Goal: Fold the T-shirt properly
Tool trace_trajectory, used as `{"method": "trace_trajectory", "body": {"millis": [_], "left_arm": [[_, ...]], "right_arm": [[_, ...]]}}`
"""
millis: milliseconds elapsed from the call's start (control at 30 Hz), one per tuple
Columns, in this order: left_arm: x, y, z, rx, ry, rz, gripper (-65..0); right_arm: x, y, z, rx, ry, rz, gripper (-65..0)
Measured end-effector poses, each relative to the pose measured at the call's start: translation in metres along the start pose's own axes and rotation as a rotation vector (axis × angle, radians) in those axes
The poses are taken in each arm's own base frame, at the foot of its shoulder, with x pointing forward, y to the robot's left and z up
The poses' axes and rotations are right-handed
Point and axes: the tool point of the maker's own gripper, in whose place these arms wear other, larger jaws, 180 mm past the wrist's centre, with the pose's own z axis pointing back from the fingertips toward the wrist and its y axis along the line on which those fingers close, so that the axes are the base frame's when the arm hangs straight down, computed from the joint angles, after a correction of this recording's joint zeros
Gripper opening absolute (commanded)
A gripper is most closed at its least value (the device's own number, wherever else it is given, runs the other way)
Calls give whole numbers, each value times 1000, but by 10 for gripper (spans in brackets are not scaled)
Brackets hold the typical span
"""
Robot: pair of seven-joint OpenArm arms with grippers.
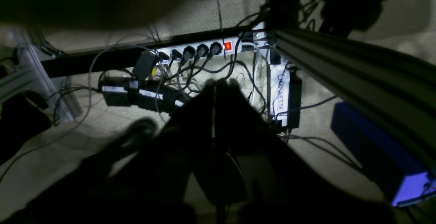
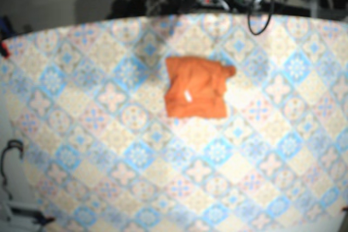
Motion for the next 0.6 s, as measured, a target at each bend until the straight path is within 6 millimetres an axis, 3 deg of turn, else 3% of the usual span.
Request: {"method": "trace_trajectory", "body": {"millis": [133,300,433,600], "left_arm": [[8,1,-1,2,-12,-1,-650],[13,-16,-3,-21,-21,6,-650],[8,-31,-3,-43,-17,12,-650],[3,-30,-3,-39,-7,12,-650]], "right_arm": [[6,-14,-7,-70,77,290,-650],[10,-39,0,-134,121,440,-650],[11,-30,-4,-118,115,445,-650],[11,-20,-8,-94,106,442,-650]]}}
